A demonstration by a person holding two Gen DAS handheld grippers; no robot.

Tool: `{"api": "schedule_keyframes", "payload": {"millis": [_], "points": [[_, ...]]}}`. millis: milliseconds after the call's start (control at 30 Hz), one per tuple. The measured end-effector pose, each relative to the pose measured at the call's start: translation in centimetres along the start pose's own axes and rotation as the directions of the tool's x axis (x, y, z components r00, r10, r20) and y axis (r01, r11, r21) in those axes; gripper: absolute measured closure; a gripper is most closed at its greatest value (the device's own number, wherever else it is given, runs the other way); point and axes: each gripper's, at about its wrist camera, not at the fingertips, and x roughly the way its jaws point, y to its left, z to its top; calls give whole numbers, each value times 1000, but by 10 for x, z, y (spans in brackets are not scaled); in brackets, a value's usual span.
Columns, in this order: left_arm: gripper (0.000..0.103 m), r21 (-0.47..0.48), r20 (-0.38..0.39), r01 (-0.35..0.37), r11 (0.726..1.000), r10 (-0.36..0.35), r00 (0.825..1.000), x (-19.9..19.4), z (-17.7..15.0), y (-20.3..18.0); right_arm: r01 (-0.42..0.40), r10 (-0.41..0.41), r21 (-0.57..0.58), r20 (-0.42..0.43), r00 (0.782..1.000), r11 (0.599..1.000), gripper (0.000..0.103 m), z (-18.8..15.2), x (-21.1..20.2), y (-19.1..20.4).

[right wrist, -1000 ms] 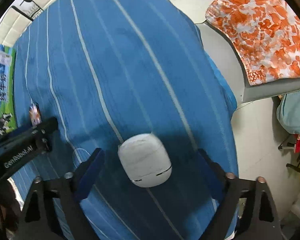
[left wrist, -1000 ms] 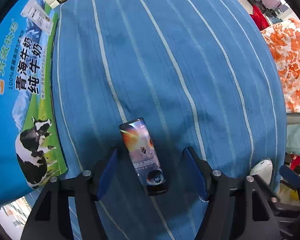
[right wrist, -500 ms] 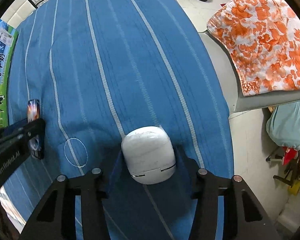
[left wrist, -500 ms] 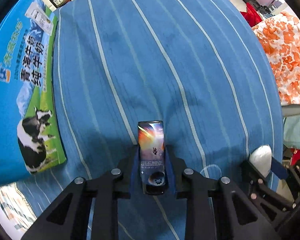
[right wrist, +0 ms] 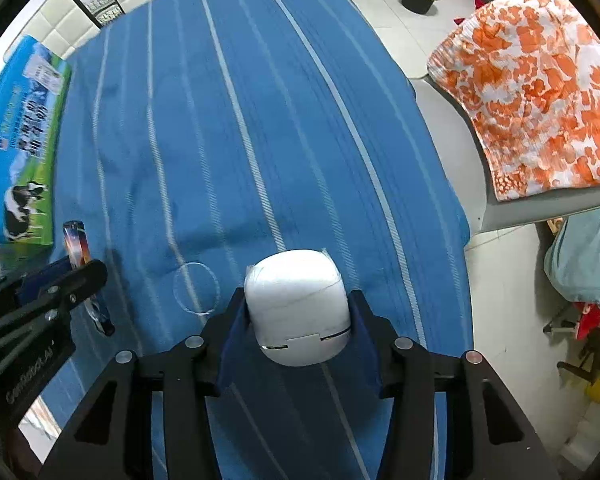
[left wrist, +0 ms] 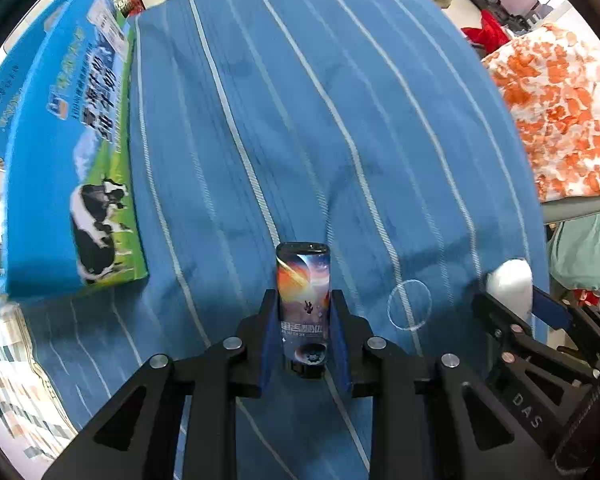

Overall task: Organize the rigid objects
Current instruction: 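Carry the bottle and white case into the blue box and open both tools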

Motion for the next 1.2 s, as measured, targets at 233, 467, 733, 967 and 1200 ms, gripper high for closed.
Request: {"api": "schedule_keyframes", "payload": {"millis": [233,467,733,967,1200], "points": [[81,17,74,38,999,-39,997,-43,-9,9,-46,47,-17,74,996,999,52,2,-44,9],[81,9,191,90,996,-91,977,-108,-18,45,-117,127,-69,174,976,991,53,6,-116,39],[81,-46,312,126,991,-106,944,-172,-15,118,-202,235,-154,249,939,967,53,13,-182,125],[81,-115,369,68,991,-21,929,-193,-24,203,-240,295,-221,263,919,945,53,12,-200,224],[81,-174,397,19,984,52,916,-199,-25,272,-222,285,-255,244,927,941,53,16,-185,293]]}}
